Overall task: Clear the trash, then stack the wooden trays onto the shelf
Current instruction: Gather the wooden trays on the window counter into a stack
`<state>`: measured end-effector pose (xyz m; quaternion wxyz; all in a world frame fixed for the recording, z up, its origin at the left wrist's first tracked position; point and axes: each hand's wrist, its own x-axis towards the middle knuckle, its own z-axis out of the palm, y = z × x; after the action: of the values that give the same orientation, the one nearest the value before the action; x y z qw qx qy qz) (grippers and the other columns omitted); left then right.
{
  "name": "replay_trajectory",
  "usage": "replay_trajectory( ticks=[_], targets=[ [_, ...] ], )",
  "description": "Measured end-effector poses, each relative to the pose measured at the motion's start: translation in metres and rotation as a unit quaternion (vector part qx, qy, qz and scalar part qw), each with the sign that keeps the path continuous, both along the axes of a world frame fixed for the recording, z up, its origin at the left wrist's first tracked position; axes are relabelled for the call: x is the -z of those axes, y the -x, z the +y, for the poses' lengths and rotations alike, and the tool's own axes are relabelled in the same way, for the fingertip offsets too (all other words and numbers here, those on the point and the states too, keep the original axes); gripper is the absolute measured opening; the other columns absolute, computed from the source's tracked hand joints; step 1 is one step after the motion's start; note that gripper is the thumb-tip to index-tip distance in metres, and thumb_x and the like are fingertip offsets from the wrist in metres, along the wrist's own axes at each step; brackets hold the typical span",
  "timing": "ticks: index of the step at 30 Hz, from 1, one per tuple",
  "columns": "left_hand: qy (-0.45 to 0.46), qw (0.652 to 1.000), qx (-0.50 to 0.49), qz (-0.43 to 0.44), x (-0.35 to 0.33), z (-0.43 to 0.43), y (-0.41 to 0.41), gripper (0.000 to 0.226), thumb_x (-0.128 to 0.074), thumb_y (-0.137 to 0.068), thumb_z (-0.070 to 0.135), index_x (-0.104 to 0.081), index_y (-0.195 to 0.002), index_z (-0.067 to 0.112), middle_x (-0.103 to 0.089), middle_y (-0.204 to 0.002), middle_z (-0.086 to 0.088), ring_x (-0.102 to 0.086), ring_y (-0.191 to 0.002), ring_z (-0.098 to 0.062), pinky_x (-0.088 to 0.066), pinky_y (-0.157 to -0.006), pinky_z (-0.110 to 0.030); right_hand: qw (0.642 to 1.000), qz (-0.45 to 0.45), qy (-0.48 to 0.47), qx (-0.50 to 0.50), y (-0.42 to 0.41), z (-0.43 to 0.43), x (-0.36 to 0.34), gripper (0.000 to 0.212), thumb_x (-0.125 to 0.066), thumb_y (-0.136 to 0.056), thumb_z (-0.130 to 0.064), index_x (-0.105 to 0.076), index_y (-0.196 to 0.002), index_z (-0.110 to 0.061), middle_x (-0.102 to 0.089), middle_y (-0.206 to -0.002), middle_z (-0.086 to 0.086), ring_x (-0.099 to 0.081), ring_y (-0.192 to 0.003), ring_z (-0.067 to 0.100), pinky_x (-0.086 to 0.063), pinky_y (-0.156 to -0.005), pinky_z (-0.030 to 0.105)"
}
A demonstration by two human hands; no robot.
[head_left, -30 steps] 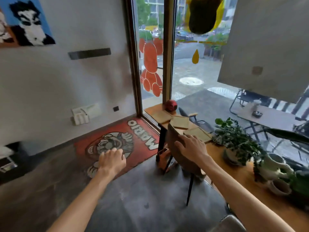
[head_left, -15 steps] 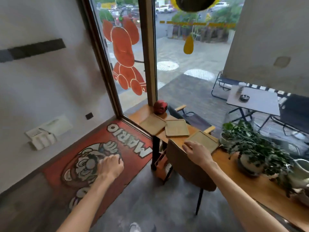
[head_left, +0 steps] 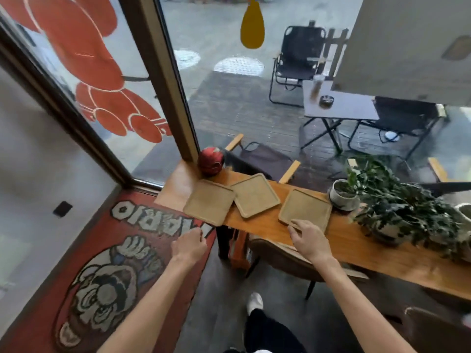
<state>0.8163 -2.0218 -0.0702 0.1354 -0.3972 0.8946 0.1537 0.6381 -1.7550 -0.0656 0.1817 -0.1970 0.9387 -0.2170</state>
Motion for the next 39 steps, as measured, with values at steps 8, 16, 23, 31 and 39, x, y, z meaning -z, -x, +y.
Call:
replay_trajectory(
  ticks=[8, 16, 23, 31, 39],
  targets=[
    [-0.002, 1.0, -0.018, 0.02, 0.028, -0.113, 0.046, 0.026, -0.042, -0.096, 0.031, -0.061, -0.097, 0.014, -0.07, -0.102, -0.012, -0.066, -0.096, -0.033, -0.048, -0.08, -0.041, 0.995, -0.095, -0.024, -0.007, 0.011, -0.153, 0.051, 0.047, -0.05, -0.096, -0.044, -0.057, -0.133, -0.016, -0.062, -0.13, 0.01, -0.057, -0.12, 0.031, -0.049, -0.096, 0.041],
    [-0.1, 0.995, -0.011, 0.007, 0.104, -0.225, 0.118, 0.02, -0.045, -0.097, 0.024, -0.056, -0.087, 0.011, -0.065, -0.09, -0.01, -0.061, -0.084, -0.032, -0.045, -0.071, -0.04, 0.972, -0.178, -0.038, 0.15, 0.016, -0.276, 0.118, 0.026, -0.049, -0.098, -0.032, -0.066, -0.107, -0.015, -0.07, -0.11, 0.011, -0.065, -0.103, 0.032, -0.05, -0.081, 0.038],
    [-0.229, 0.972, -0.042, 0.019, 0.17, -0.271, 0.174, 0.021, -0.044, -0.097, 0.013, -0.054, -0.113, 0.005, -0.061, -0.113, -0.016, -0.058, -0.106, -0.037, -0.05, -0.088, -0.048, 0.923, -0.245, -0.018, 0.296, 0.028, -0.325, 0.18, 0.029, -0.049, -0.098, -0.028, -0.062, -0.119, -0.012, -0.067, -0.121, 0.009, -0.061, -0.111, 0.03, -0.042, -0.077, 0.03],
    [-0.294, 0.955, -0.034, -0.027, 0.219, -0.282, 0.188, 0.041, -0.046, -0.1, 0.016, -0.04, -0.138, 0.002, -0.046, -0.136, -0.02, -0.046, -0.124, -0.036, -0.04, -0.103, -0.044, 0.872, -0.274, 0.028, 0.404, 0.036, -0.342, 0.211, 0.047, -0.056, -0.097, -0.02, -0.045, -0.142, -0.012, -0.057, -0.137, 0.01, -0.054, -0.125, 0.029, -0.045, -0.104, 0.042],
    [-0.374, 0.915, -0.103, -0.112, 0.209, -0.309, 0.197, 0.034, -0.061, -0.086, 0.003, -0.045, -0.116, 0.003, -0.056, -0.119, -0.02, -0.059, -0.108, -0.036, -0.056, -0.084, -0.048, 0.834, -0.424, 0.047, 0.35, 0.046, -0.326, 0.19, 0.055, -0.072, -0.083, -0.014, -0.045, -0.131, -0.011, -0.057, -0.126, 0.012, -0.055, -0.117, 0.031, -0.051, -0.097, 0.052]
  ],
)
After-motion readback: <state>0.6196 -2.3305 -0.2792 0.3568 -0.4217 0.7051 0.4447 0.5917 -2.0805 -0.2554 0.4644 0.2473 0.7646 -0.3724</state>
